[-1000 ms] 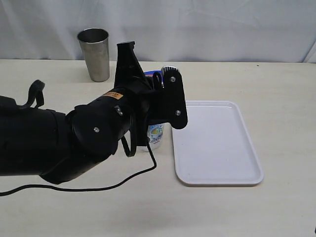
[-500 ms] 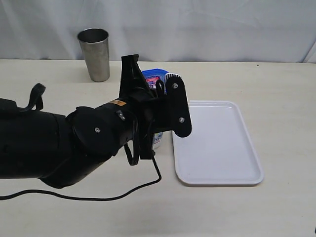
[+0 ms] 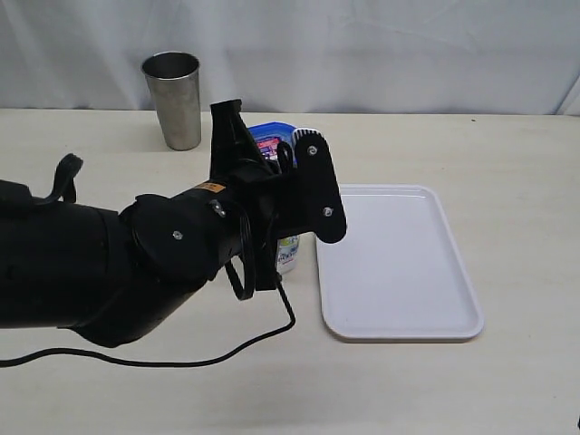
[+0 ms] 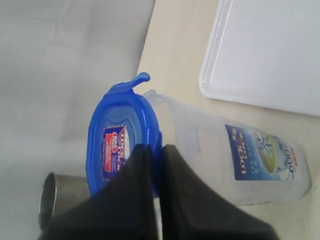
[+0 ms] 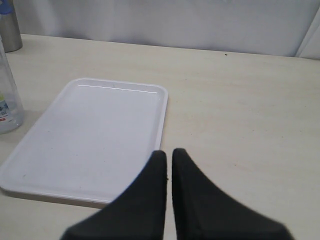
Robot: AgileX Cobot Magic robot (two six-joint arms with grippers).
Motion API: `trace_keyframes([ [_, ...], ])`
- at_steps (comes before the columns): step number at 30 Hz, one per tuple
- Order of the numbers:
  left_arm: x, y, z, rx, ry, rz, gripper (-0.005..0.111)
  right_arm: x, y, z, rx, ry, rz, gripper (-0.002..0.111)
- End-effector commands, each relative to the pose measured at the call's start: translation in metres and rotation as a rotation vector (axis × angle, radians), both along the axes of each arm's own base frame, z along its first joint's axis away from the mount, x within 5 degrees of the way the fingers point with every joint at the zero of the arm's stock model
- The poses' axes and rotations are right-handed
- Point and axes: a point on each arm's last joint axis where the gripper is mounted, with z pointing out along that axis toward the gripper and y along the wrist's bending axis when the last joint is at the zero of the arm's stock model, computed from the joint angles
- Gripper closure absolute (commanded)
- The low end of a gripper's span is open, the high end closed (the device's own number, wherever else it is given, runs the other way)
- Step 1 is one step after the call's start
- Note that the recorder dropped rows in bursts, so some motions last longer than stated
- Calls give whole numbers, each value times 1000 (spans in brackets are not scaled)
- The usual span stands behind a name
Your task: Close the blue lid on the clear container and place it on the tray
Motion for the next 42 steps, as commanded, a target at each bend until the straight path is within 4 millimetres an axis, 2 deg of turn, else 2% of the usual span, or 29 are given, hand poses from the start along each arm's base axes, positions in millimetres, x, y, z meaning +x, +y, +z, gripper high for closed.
trace_keyframes([
  [1, -1, 1, 3, 13, -18, 10, 107, 0, 0, 0, 5, -5, -5, 104],
  [8, 2, 7, 9, 22, -74, 75, 107, 0, 0, 0, 5, -5, -5, 104],
  [17, -15, -7, 14, 42, -147, 13, 107, 0, 0, 0, 5, -5, -5, 104],
  [24, -15, -7, 13, 37, -134, 19, 107, 0, 0, 0, 5, -5, -5, 104],
  [34, -21, -1, -2, 73, -80, -7, 107, 0, 0, 0, 5, -5, -5, 104],
  [42, -22, -2, -3, 95, -104, -40, 107, 0, 0, 0, 5, -5, -5, 104],
])
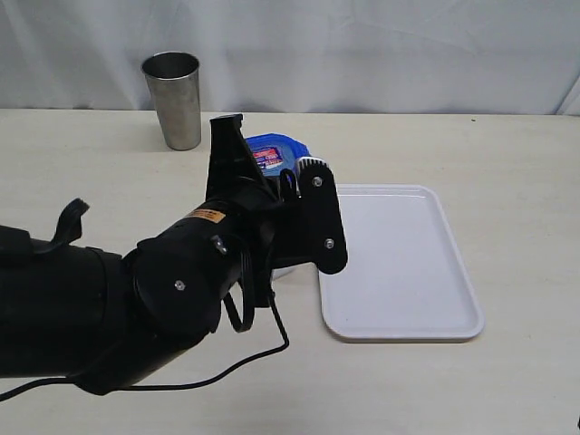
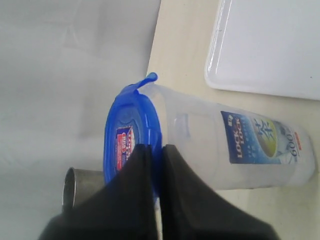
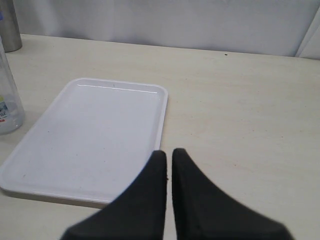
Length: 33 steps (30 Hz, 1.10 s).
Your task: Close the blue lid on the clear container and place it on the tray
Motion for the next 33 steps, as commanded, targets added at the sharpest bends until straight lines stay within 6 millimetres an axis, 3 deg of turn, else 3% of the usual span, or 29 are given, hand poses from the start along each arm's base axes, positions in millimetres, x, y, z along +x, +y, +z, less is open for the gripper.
trace_keyframes([
  [1, -2, -1, 3, 37, -36, -46, 107, 0, 0, 0, 5, -5, -5, 104],
  [12, -3, -5, 3, 52, -44, -101, 107, 0, 0, 0, 5, -5, -5, 104],
  [33, 1, 3, 3, 28, -37, 4, 107, 0, 0, 0, 5, -5, -5, 104],
])
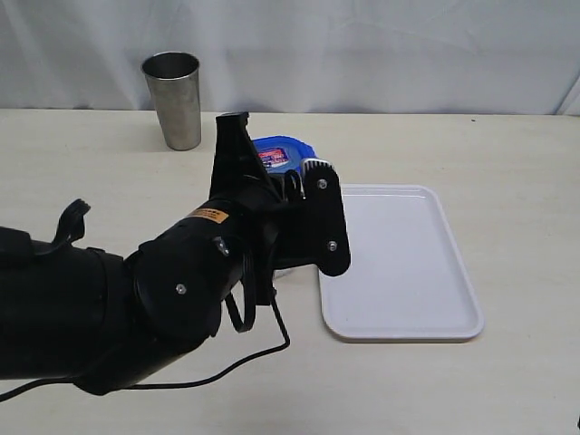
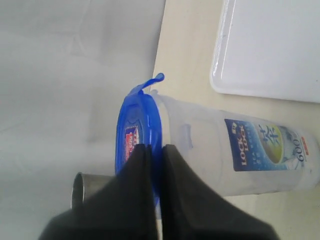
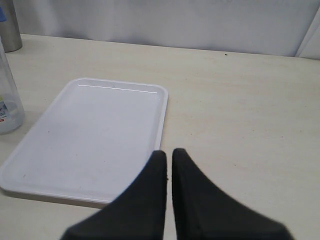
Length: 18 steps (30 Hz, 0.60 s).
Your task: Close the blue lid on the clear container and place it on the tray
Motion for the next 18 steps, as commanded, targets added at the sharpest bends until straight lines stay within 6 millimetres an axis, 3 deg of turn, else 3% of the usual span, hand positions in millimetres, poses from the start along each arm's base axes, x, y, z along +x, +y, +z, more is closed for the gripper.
trace_keyframes([
  [1, 0, 3, 1, 16, -3, 11, 107, 0, 0, 0, 5, -5, -5, 104],
  [18, -2, 1, -2, 5, 39, -3, 107, 0, 0, 0, 5, -5, -5, 104],
])
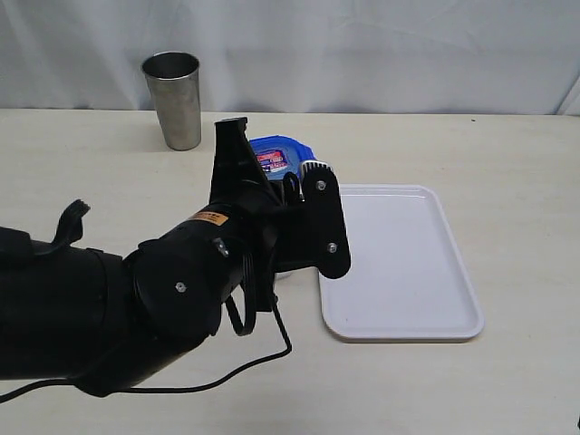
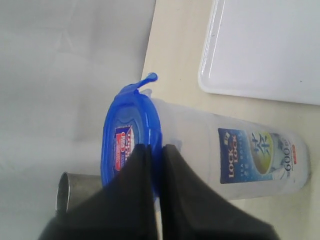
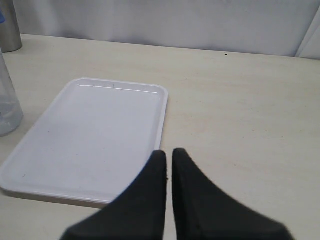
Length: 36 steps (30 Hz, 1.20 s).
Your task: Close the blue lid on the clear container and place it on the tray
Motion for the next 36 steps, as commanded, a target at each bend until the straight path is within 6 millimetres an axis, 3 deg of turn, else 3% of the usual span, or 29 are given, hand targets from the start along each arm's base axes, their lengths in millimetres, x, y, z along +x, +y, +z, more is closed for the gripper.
trace_keyframes([
  [1, -1, 2, 1, 18, 0, -6, 107, 0, 0, 0, 5, -5, -5, 104],
  [7, -1, 1, 1, 18, 1, -8, 104, 0, 0, 0, 5, -5, -5, 104],
  [12, -1, 3, 0, 10, 13, 10, 72, 0, 0, 0, 5, -5, -5, 104],
  [18, -3, 6, 6, -19, 16, 52, 59, 0, 0, 0, 5, -5, -5, 104],
  [23, -22, 0, 18, -85, 47, 23, 59, 0, 0, 0, 5, -5, -5, 104],
  [30, -28, 10, 32, -198, 131, 96, 60, 0, 0, 0, 5, -5, -5, 104],
  [32, -30, 11, 37, -221, 144, 84, 69, 0, 0, 0, 5, -5, -5, 104],
  [36, -33, 13, 46, -259, 153, 60, 95, 0, 0, 0, 5, -5, -5, 104],
])
